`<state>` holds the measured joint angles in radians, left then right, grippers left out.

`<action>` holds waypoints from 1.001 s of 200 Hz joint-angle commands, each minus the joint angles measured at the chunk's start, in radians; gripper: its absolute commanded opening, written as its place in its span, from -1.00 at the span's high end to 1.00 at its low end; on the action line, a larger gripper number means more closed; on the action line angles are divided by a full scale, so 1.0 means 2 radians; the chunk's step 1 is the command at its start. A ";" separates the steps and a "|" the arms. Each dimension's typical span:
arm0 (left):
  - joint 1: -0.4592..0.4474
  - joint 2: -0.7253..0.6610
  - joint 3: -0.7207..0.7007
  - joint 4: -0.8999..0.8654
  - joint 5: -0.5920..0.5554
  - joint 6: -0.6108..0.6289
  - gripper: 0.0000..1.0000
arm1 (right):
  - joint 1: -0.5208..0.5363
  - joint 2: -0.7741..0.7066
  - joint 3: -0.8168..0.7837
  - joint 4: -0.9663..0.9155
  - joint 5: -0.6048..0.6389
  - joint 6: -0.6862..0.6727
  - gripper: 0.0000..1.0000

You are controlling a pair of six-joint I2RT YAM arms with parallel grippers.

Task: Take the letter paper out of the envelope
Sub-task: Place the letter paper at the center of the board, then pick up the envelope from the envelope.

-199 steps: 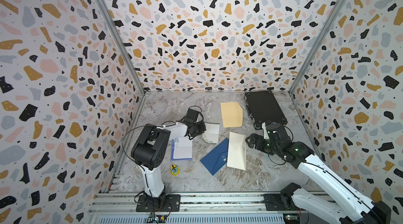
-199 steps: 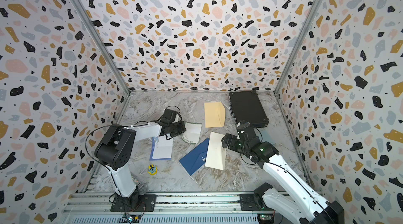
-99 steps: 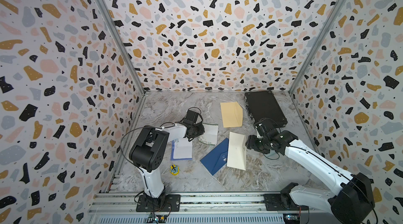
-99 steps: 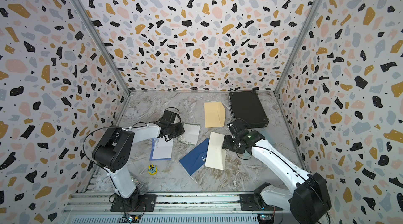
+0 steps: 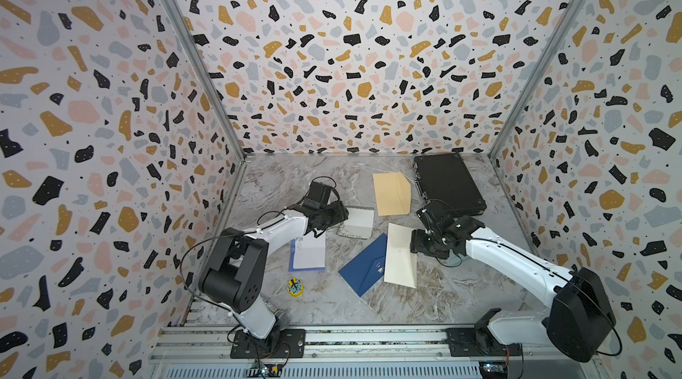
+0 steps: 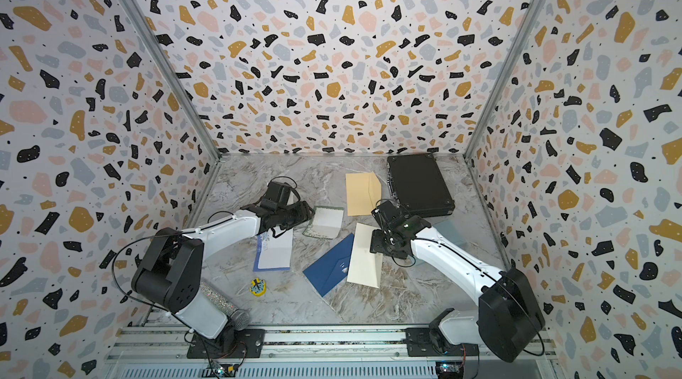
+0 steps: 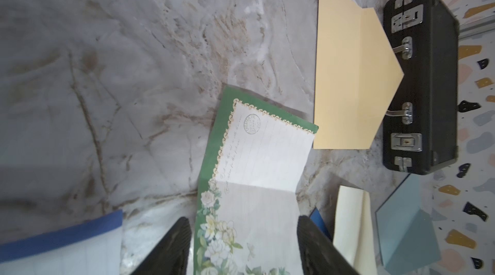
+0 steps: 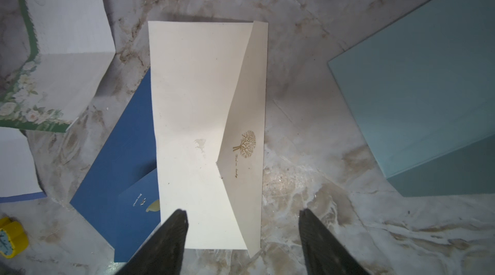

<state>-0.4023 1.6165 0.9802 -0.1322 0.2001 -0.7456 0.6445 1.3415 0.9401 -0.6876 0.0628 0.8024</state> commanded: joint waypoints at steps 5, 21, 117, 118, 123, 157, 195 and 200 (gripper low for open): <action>-0.001 -0.045 -0.014 -0.012 0.013 0.002 -0.42 | 0.019 0.022 0.023 0.001 0.047 0.011 -0.32; -0.001 -0.071 -0.018 -0.018 0.035 -0.001 -0.42 | 0.028 0.042 0.031 -0.005 0.064 0.010 -0.22; -0.022 -0.156 -0.075 -0.005 0.184 -0.016 -0.27 | 0.034 0.152 0.049 -0.005 0.075 0.012 0.23; -0.022 -0.157 -0.075 -0.005 0.184 -0.016 -0.27 | 0.034 0.152 0.048 -0.005 0.075 0.012 0.23; -0.025 -0.160 -0.080 -0.004 0.186 -0.015 -0.27 | 0.034 0.154 0.047 -0.001 0.074 0.011 0.24; -0.042 -0.167 -0.101 -0.004 0.189 -0.018 -0.26 | 0.033 0.169 0.041 0.008 0.082 0.009 0.37; -0.046 -0.151 -0.108 0.002 0.199 -0.018 -0.26 | 0.034 0.168 0.043 0.005 0.093 -0.004 0.92; -0.046 -0.148 -0.106 0.001 0.200 -0.018 -0.26 | 0.032 0.164 0.047 0.000 0.097 -0.006 1.00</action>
<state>-0.4911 1.3025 0.7692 -0.1570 0.5720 -0.7891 0.7090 1.6848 1.0073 -0.6559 0.2161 0.8059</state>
